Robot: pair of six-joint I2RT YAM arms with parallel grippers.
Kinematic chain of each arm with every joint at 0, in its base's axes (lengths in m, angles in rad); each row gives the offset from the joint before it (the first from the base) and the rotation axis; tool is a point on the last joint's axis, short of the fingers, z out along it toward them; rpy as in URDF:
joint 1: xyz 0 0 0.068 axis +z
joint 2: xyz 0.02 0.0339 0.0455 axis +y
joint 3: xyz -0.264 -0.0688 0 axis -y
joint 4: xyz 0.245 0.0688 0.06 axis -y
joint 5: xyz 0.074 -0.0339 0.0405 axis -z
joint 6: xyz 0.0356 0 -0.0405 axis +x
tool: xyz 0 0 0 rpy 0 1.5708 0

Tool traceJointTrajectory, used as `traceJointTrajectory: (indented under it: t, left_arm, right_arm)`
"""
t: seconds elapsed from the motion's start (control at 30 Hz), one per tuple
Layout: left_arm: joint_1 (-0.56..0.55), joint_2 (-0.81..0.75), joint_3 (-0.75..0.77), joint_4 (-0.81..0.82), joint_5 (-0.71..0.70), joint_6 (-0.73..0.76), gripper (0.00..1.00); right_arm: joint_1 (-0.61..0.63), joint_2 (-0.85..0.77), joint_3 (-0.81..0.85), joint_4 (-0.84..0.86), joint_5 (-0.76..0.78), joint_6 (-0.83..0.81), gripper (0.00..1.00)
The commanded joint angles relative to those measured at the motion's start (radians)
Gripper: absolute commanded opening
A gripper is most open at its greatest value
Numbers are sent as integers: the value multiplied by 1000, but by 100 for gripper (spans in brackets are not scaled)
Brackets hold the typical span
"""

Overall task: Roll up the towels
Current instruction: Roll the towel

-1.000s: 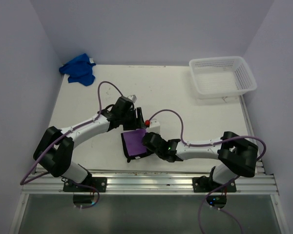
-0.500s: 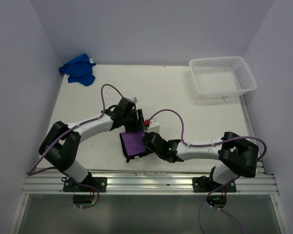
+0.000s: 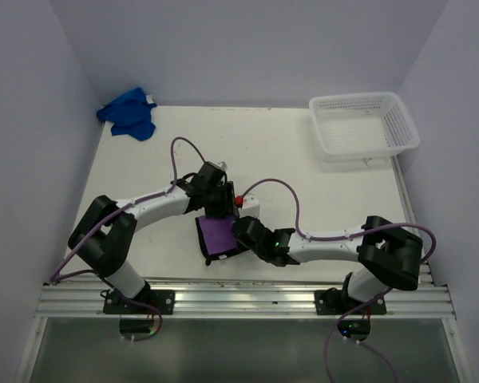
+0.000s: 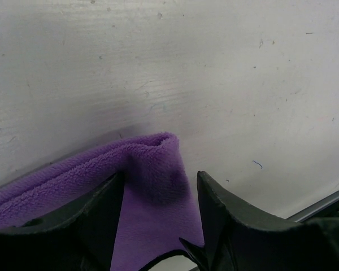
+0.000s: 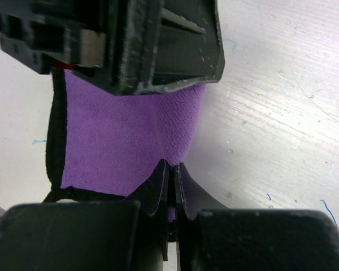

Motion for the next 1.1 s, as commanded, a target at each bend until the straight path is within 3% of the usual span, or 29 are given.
traceJointTrajectory:
  t: [0.0,0.37,0.53,0.77,1.07]
  left_arm:
    - [-10,17,40,-18,-31,28,58]
    - [-29,34,83,-58,-75,43,57]
    - [-30,28,112,-92,-106,57,50]
    - [-37,34,118,-118,-129,75,27]
    - [-44,46,116,-127,-153,83,11]
  right_arm:
    - [11,3,52,37,45,-15,0]
    - [33,54,123,-50,91,-11,0]
    - [33,80,148,-95,91,6,0]
    - [33,95,163,-138,120,37,0]
    - [33,100,168,-159,136,60,0]
